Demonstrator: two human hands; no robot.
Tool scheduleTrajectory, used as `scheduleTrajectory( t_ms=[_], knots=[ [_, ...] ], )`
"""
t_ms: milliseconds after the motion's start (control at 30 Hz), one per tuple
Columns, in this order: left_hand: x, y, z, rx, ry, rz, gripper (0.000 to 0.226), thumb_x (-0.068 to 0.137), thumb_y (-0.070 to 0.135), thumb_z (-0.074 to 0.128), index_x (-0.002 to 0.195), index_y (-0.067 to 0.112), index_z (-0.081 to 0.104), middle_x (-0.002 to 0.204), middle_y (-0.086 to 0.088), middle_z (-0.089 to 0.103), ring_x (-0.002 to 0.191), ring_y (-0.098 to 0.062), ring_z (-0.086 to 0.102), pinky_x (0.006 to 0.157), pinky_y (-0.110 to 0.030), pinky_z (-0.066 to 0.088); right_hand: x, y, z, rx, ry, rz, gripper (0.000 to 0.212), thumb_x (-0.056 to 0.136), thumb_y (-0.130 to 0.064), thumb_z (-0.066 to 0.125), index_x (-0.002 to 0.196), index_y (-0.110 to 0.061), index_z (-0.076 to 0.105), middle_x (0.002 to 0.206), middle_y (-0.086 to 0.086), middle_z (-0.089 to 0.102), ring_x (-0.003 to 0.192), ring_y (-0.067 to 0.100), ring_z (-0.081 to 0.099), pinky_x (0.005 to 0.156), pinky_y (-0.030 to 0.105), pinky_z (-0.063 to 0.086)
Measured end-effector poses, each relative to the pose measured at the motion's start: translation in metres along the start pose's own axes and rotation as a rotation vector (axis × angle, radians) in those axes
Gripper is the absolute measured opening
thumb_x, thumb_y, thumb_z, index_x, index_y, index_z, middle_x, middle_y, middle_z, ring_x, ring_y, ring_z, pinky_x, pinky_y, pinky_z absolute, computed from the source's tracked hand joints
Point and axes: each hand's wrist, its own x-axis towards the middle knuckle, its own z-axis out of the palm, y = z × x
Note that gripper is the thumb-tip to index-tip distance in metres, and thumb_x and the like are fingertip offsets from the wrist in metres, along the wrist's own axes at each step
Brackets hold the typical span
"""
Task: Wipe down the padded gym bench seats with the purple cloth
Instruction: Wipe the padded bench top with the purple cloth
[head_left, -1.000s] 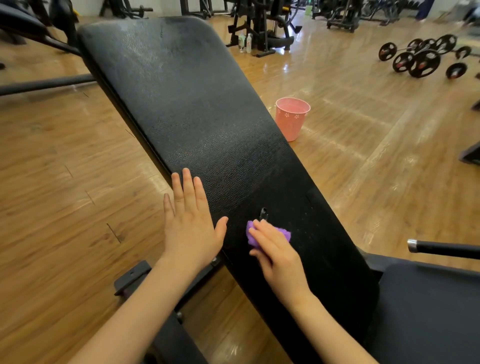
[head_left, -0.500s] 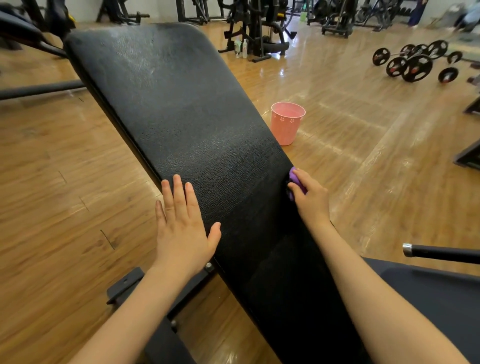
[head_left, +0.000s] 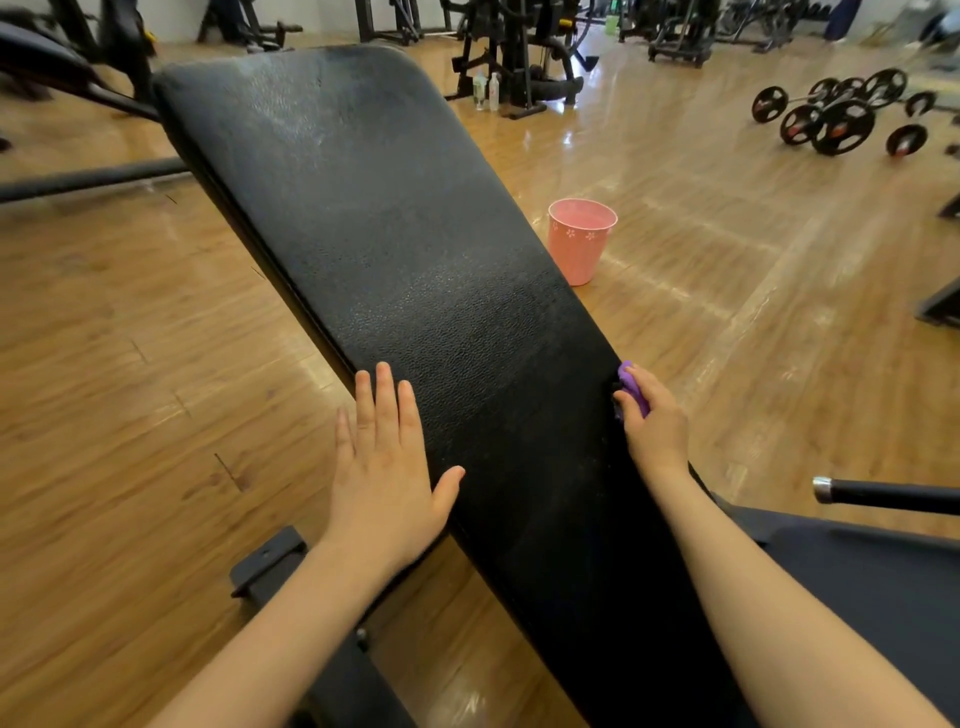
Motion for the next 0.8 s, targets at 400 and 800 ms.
scheduleTrajectory(
  t_ms=[400, 800],
  knots=[
    [-0.003, 0.003, 0.011, -0.013, -0.011, 0.026, 0.113, 0.055, 0.045, 0.086, 0.135, -0.018, 0.036, 0.145, -0.039, 0.027, 0.136, -0.048, 0.014, 0.098, -0.062, 0.032, -0.118, -0.028, 0.029, -0.031, 0.032, -0.119, 0.039, 0.083, 0.001, 0.064, 0.121, -0.009, 0.062, 0.124, -0.006, 0.057, 0.121, 0.009, 0.051, 0.102, 0.016, 0.033],
    [-0.004, 0.005, 0.0, -0.063, -0.135, 0.019, 0.104, 0.084, 0.047, 0.063, 0.147, -0.008, 0.002, 0.146, -0.021, -0.026, 0.137, -0.034, -0.028, 0.115, -0.052, 0.0, -0.178, -0.038, 0.033, -0.081, -0.026, -0.26, 0.038, 0.084, -0.017, 0.058, 0.121, -0.006, 0.061, 0.126, -0.004, 0.055, 0.123, 0.005, 0.045, 0.106, 0.012, 0.029]
  ],
)
